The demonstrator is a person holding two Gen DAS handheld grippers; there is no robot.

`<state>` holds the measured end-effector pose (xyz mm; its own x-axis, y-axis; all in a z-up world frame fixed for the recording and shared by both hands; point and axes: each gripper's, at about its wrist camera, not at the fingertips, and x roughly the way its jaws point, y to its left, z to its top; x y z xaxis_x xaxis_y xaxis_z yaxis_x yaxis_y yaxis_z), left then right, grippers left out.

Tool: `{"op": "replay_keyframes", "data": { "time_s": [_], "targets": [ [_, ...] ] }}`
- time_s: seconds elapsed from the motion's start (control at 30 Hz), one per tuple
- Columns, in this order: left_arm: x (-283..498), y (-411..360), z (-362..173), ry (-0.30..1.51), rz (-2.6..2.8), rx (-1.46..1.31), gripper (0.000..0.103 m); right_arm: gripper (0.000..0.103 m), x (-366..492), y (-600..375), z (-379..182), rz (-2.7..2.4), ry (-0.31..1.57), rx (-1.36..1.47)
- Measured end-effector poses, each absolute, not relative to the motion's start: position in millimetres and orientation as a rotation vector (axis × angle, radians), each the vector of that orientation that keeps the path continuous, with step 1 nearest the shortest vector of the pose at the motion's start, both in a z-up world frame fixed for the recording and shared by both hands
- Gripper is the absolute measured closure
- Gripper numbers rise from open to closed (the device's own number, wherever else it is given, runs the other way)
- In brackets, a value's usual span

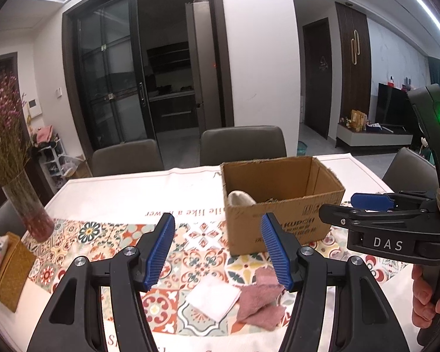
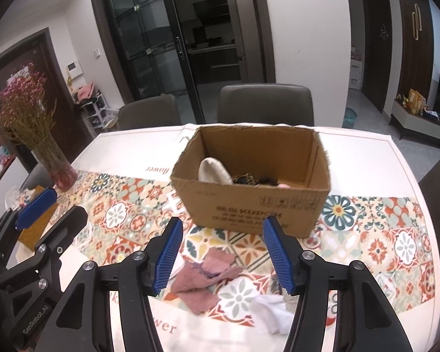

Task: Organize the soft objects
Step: 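Move both open tools toward the white cloth and pink towel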

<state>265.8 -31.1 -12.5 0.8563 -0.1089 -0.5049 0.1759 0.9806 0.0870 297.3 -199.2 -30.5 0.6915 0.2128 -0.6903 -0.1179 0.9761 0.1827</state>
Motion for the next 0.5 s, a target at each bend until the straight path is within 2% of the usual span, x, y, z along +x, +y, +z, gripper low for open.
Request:
{"op": "replay_keyframes", "data": {
  "time_s": [0.5],
  "targets": [
    [251.7, 0.9, -41.4, 0.605, -0.109, 0.138, 0.042, 0.045, 290.3, -165.6, -67.4, 0.235, 0.885, 0.125]
  ]
}}
